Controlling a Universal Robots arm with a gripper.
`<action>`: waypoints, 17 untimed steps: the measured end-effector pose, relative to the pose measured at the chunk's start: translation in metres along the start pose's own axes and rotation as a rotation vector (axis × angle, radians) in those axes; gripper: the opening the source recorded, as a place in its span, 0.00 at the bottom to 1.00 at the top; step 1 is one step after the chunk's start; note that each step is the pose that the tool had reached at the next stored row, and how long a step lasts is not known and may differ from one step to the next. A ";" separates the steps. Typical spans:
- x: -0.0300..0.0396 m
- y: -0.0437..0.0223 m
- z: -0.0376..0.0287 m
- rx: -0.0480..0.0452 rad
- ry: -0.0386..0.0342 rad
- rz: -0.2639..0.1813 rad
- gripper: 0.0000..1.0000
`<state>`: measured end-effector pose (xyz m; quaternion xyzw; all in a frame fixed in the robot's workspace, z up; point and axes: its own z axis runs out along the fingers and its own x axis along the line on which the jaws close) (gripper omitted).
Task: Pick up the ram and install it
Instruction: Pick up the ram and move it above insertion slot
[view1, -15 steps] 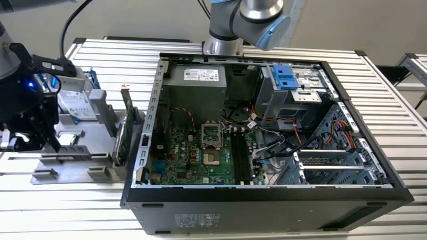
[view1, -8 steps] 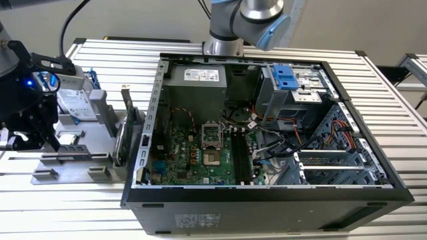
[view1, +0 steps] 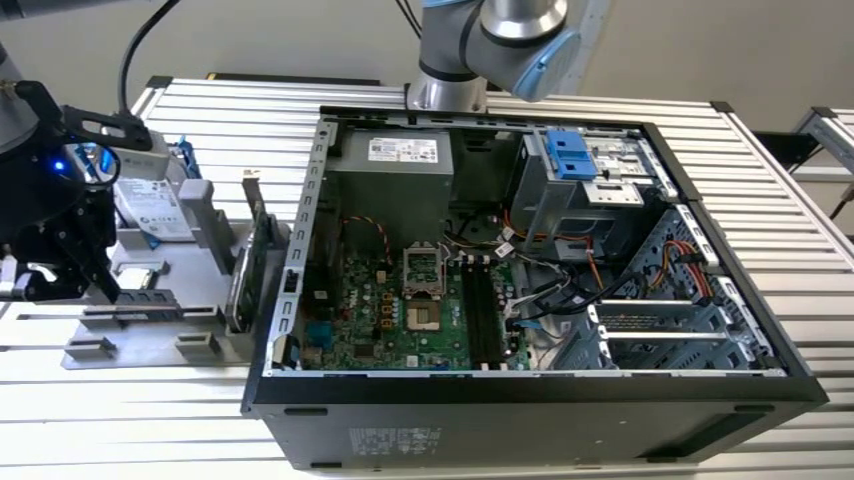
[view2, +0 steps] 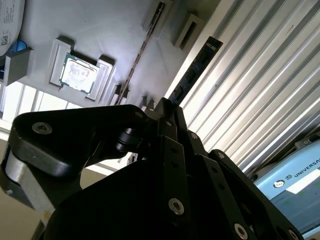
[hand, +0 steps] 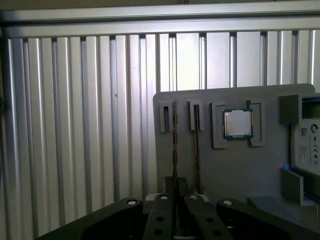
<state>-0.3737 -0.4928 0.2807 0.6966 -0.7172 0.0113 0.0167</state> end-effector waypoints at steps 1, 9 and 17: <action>0.0000 0.0000 0.0000 0.0000 0.0000 0.000 0.00; 0.0003 0.0000 -0.0053 0.0000 0.0000 0.000 0.00; 0.0004 0.0001 -0.0135 0.0000 0.0000 0.000 0.00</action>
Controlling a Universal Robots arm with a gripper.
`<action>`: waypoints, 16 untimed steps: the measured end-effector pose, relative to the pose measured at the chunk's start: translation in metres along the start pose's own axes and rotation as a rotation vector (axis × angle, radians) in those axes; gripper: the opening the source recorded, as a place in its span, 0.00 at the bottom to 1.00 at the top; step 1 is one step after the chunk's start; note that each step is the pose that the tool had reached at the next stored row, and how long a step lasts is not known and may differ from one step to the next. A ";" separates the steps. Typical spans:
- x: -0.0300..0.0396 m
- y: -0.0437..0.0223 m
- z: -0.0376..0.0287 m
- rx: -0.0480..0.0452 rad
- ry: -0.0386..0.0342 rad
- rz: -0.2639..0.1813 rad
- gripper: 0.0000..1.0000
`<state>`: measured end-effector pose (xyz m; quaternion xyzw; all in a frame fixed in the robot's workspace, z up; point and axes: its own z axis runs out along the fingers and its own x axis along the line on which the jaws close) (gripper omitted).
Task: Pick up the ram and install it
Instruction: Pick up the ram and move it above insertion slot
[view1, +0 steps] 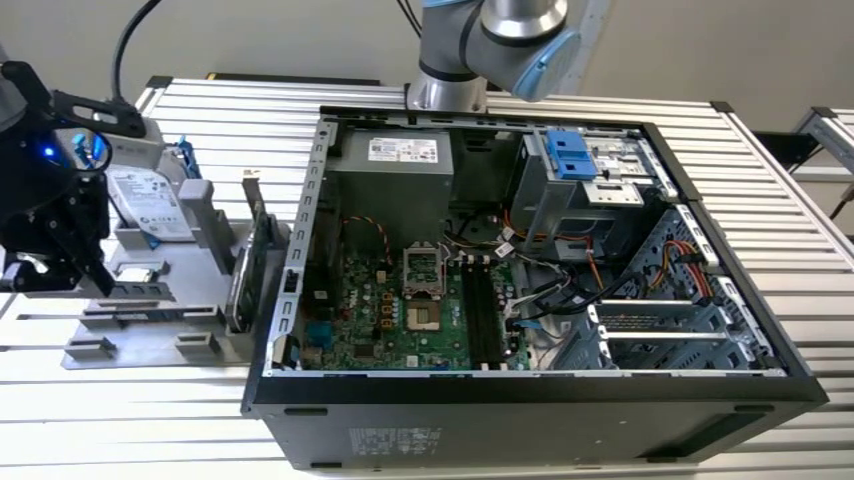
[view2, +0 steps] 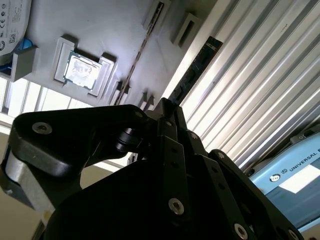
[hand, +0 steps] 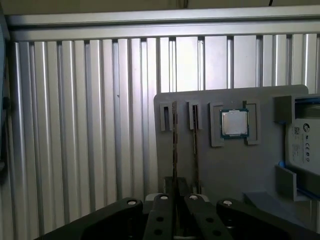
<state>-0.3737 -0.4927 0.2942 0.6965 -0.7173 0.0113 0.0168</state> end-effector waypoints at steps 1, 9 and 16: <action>0.0000 0.0000 -0.0010 0.0000 0.0000 0.000 0.00; 0.0002 0.0000 -0.0121 0.0001 0.0014 0.000 0.00; 0.0000 0.0001 -0.0234 0.0002 0.0044 0.000 0.00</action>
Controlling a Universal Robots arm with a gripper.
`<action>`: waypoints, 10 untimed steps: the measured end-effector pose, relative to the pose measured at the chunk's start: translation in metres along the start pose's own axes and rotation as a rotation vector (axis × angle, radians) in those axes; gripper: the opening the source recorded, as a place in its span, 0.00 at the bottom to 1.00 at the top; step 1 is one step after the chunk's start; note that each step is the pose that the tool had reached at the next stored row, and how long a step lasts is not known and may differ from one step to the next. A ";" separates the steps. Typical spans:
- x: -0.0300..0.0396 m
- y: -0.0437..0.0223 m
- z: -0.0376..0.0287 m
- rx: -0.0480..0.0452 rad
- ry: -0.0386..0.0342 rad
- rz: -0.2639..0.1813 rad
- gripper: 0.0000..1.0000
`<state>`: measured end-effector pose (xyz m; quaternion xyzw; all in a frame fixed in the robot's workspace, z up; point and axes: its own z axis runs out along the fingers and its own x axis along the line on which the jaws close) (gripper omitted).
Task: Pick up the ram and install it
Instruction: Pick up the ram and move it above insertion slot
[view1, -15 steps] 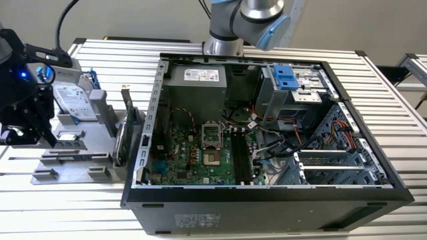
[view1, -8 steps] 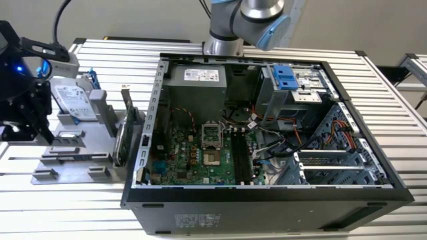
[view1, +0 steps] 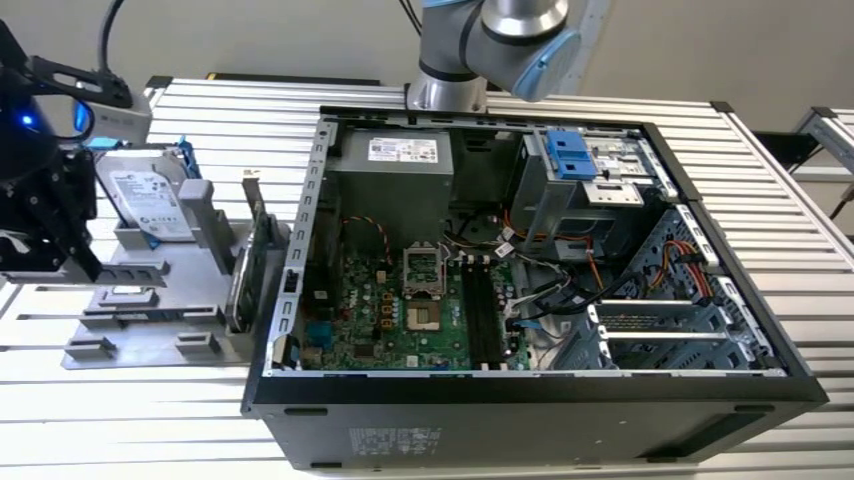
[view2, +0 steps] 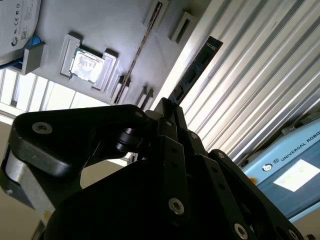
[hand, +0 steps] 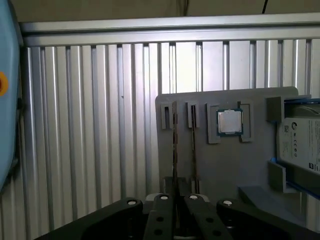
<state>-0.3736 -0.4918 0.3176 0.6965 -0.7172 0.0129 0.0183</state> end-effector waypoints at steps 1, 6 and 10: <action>0.0000 0.0001 -0.0017 -0.0001 0.0003 0.000 0.00; -0.0003 0.0001 -0.0114 0.0000 0.0015 0.000 0.00; -0.0006 0.0002 -0.0197 0.0001 0.0028 -0.001 0.00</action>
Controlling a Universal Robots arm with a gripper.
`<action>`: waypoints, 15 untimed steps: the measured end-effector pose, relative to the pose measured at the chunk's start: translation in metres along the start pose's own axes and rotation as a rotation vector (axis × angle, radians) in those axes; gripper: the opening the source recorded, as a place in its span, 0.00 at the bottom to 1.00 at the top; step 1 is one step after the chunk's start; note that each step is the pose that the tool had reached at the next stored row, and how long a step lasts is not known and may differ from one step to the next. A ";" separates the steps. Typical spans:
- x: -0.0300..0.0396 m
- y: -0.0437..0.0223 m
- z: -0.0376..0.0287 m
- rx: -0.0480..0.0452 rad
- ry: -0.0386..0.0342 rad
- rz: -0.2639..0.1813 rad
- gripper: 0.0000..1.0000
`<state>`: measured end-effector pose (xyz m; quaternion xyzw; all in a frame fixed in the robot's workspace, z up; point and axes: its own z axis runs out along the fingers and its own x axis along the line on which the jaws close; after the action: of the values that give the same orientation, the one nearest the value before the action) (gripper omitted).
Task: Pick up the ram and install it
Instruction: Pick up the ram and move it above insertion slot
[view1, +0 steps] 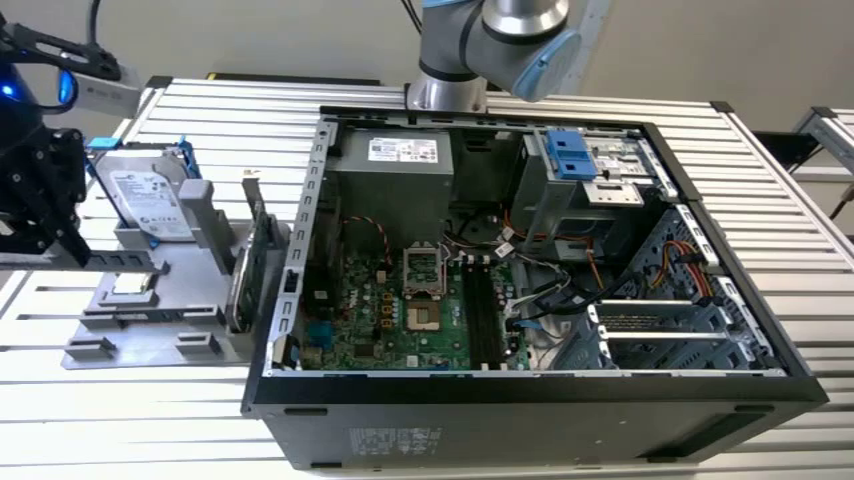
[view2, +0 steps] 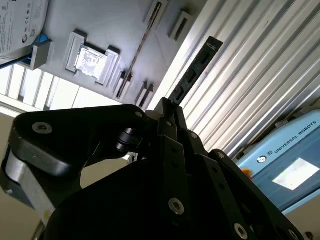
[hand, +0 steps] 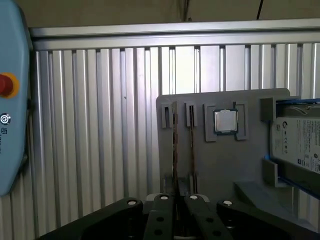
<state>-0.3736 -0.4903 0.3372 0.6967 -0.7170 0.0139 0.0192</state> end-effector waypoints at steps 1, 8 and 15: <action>0.0000 0.0000 -0.0016 0.0000 0.0003 0.000 0.00; 0.0000 0.0001 -0.0143 0.0001 0.0018 -0.001 0.00; -0.0002 0.0004 -0.0298 0.0003 0.0035 -0.005 0.00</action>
<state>-0.3738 -0.4887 0.3670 0.6984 -0.7153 0.0152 0.0204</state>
